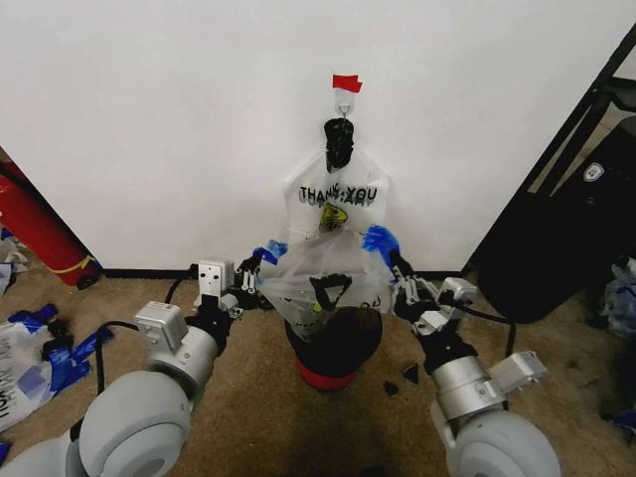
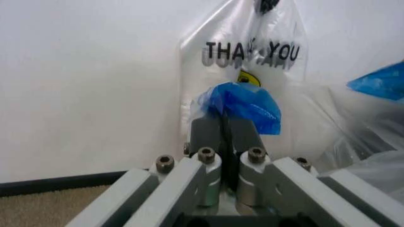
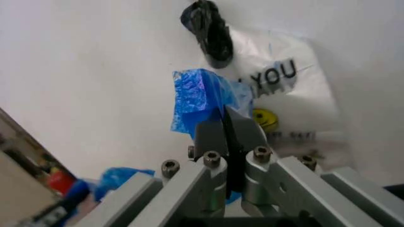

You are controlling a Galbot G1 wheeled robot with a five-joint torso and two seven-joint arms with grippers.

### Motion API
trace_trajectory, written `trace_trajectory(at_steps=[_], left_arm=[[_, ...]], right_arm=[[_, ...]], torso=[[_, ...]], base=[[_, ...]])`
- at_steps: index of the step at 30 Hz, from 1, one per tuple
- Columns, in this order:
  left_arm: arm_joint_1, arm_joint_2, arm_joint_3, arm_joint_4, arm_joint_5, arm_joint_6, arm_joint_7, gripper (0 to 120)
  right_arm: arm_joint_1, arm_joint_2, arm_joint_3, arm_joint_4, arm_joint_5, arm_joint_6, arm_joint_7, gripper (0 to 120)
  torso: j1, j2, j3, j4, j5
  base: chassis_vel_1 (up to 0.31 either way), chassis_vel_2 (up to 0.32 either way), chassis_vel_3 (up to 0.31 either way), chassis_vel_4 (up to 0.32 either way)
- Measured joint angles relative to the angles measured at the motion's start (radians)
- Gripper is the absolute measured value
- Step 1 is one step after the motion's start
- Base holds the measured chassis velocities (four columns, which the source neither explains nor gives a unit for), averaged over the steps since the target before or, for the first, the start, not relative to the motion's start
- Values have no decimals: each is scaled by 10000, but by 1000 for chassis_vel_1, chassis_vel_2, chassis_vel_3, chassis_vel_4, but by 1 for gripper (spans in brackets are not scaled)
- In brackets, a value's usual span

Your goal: Pick up the garbage bag from the wall and place it over the trash bin.

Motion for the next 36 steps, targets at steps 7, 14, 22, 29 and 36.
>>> trace_trajectory(at_steps=[7, 14, 22, 29, 36], left_arm=[[-112, 261, -453, 0, -489, 83, -106, 0], [203, 48, -503, 0, -481, 106, -112, 0], [60, 18, -555, 0, -456, 81, -92, 0], [182, -60, -687, 0, -448, 57, -94, 0], [689, -684, -65, 1, 227, -87, 166, 0]], right_arm=[[331, 103, -124, 508, 1747, -439, 340, 0], [670, 8, -89, 523, 2348, -579, 217, 0], [1507, -98, -29, 539, 3228, -611, 228, 0], [2281, -33, -45, 501, 3569, -603, 376, 0], [1072, -123, 147, -365, 2489, -207, -105, 0]], torso=[[0, 0, 0, -4, 1], [0, 0, 0, -1, 0], [0, 0, 0, -2, 1], [0, 0, 0, 0, 0], [0, 0, -1, -4, 1]], base=[[0, 0, 0, 0], [0, 0, 0, 0], [0, 0, 0, 0], [0, 0, 0, 0], [0, 0, 0, 0]])
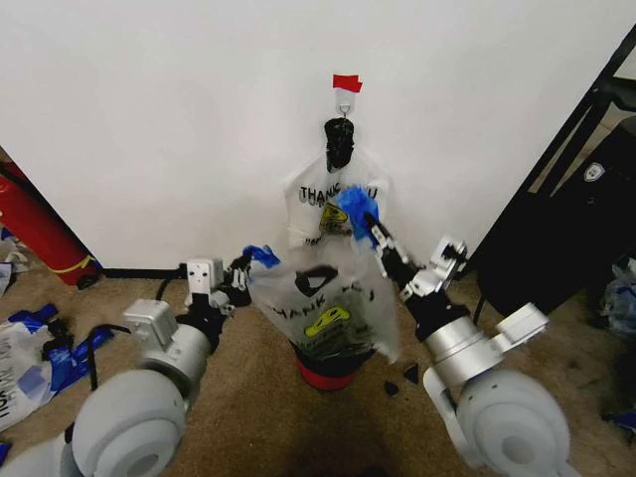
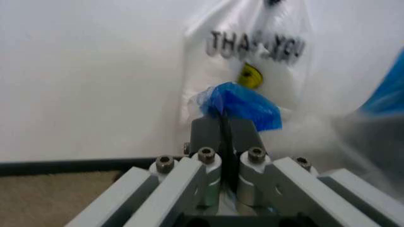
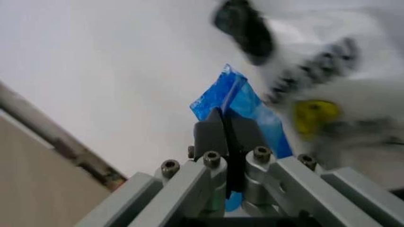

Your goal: Pick up the garbage bag from the wall and place it over the trash bin.

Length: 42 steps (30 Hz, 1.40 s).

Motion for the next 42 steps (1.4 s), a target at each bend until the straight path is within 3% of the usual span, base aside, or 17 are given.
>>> trace_trajectory(at_steps=[9, 15, 17, 20, 23, 29, 34, 42], left_arm=[[76, -808, 664, 47, 486, -403, 312, 0], [-11, -1416, 1187, 854, 967, -690, 391, 0], [-563, -1577, 1446, 1227, 1023, -708, 374, 0], [-1341, -1533, 1527, 1427, 973, -703, 362, 0], [-2388, -1004, 1328, 1326, 438, -625, 314, 0], [-3098, -277, 925, 806, -257, -527, 250, 0], [-2811, -201, 824, 678, -297, -516, 249, 0], [-670, -1658, 1302, 1275, 916, -793, 332, 0]], right_arm=[[137, 64, 123, -1768, -1390, 626, -177, 0], [374, -14, 268, -2877, -2180, 1090, -153, 0], [802, -149, 270, -3018, -2160, 1122, -41, 0], [1420, -366, 225, -3010, -1945, 1105, 7, 0], [2388, -720, 124, -2913, -1417, 995, 32, 0], [3188, -857, -37, -2972, -851, 847, 77, 0], [3273, -724, -151, -3207, -847, 859, -7, 0], [1781, -660, 54, -4006, -2154, 1623, -687, 0]], torso=[[0, 0, 0, 4, 2], [0, 0, 0, 6, 2], [0, 0, 1, 3, 0], [0, 0, 1, 1, -2], [2, 0, 2, 3, -3], [2, 0, 2, 3, 1], [1, 0, 1, 6, 0], [0, 0, 0, 3, 0]], base=[[0, 0, 0, 0], [0, 0, 0, 0], [0, 0, 0, 0], [0, 0, 0, 0], [0, 0, 0, 0], [0, 0, 0, 0], [0, 0, 0, 0], [0, 0, 0, 0]])
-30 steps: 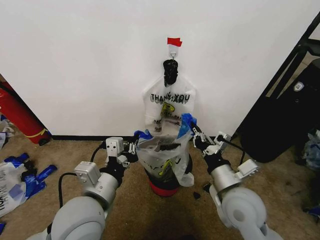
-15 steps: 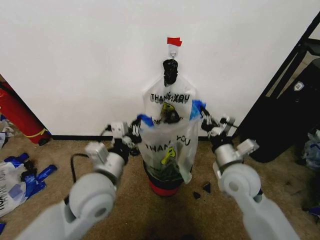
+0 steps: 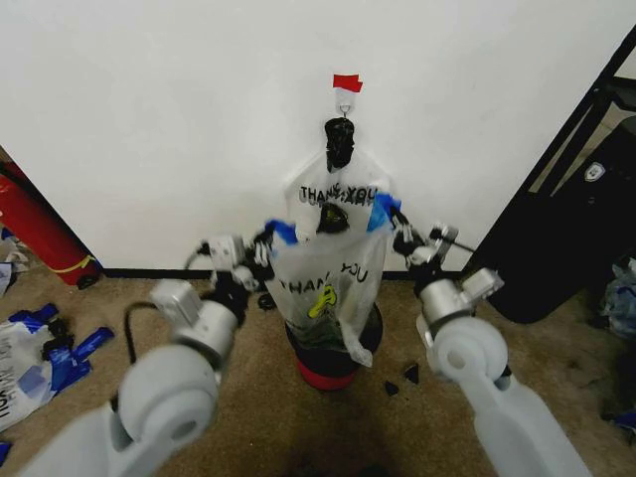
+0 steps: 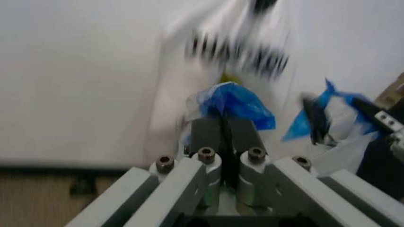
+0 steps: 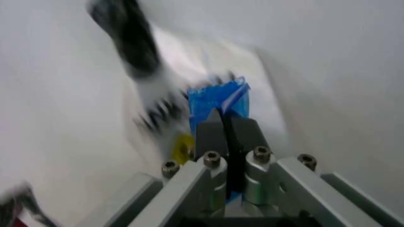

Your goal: Pick up the garbage bag from the wall and place it over the trash bin.

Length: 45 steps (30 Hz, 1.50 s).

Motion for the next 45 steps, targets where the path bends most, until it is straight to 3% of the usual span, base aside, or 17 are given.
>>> trace_trajectory(at_steps=[7, 16, 27, 39, 45], left_arm=[[1372, -582, 223, 549, 986, -191, 14, 0], [2611, -1168, 426, 534, 2013, -215, -34, 0], [4245, -1690, 545, 540, 3026, -348, -144, 0], [4538, -1560, 825, 985, 2791, 347, -331, 0], [3649, -1635, 842, 1665, 1678, 901, -639, 0]], right_arm=[[-1919, 208, 58, -58, -1588, 262, 63, 0], [-3439, 562, 189, 469, -3054, 224, 482, 0], [-5207, 1049, 264, 1163, -3734, -285, 1091, 0], [-4982, 972, 296, 823, -3488, -1413, 1604, 0], [-3942, 950, 146, 53, -2983, -2023, 1840, 0]], torso=[[-1, 1, -2, -2, 2], [-1, 1, -2, -1, 1], [-1, 1, -1, -1, 0], [-1, 1, 0, -1, 0], [0, 0, 1, 0, 1]], base=[[0, 0, 0, 0], [0, 0, 0, 0], [0, 0, 0, 0], [0, 0, 0, 0], [0, 0, 0, 0]])
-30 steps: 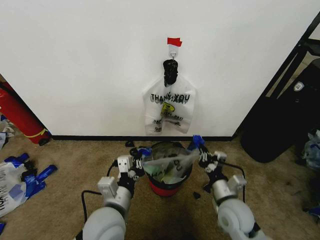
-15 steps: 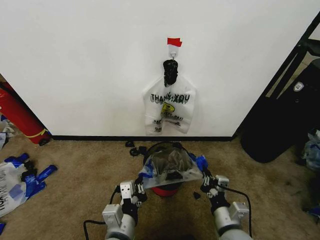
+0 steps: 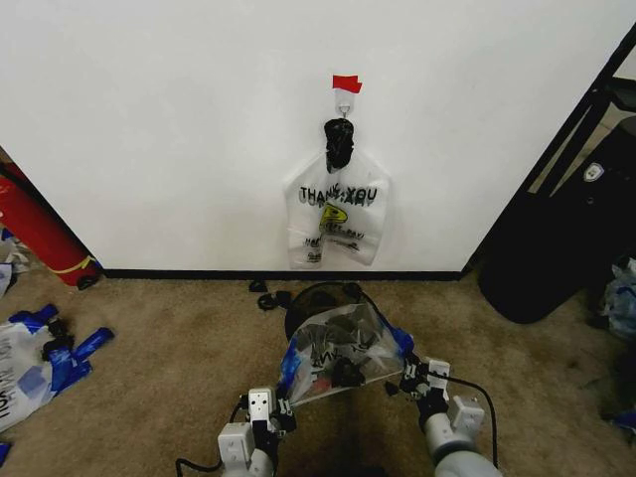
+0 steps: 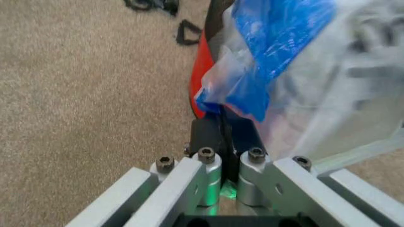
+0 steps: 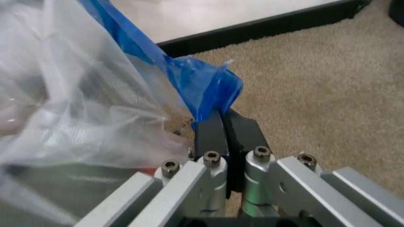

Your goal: Pick up the garbage bag from the wall and place it over the trash bin.

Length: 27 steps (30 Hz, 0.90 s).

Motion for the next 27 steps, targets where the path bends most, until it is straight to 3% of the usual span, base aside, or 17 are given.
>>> trace_trajectory(at_steps=[5, 11, 15, 21, 22, 27], left_arm=[[-964, -232, 134, 890, -181, -16, -61, 0], [-1330, -505, 271, 1502, -175, -95, -54, 0], [-1518, -703, 248, 1912, 79, -496, 79, 0], [-1411, -704, 194, 1821, 367, -777, 291, 0], [-1254, -631, 140, 1678, 501, -802, 378, 4], [-689, -408, 22, 1171, 807, -812, 497, 24]], right_arm=[[947, 33, -138, -732, 285, -351, 96, 0], [1499, 97, -288, -1395, 392, -590, 147, 0], [1838, 208, -309, -2012, 210, -5, -154, 0], [1813, 270, -234, -2165, 161, 729, -549, 0], [1627, 237, -183, -2078, 96, 962, -727, 8], [1068, 156, -36, -1713, -339, 1551, -912, 25]], torso=[[0, 0, 1, 0, -1], [0, -1, 1, 0, 0], [1, 0, 1, 0, 0], [0, 0, 0, 1, -1], [0, 0, 1, 0, -1], [0, 0, -1, 0, -1]], base=[[0, 0, 0, 0], [0, 0, 0, 0], [0, 0, 0, 0], [0, 0, 0, 0], [0, 0, 0, 0], [0, 0, 0, 0]])
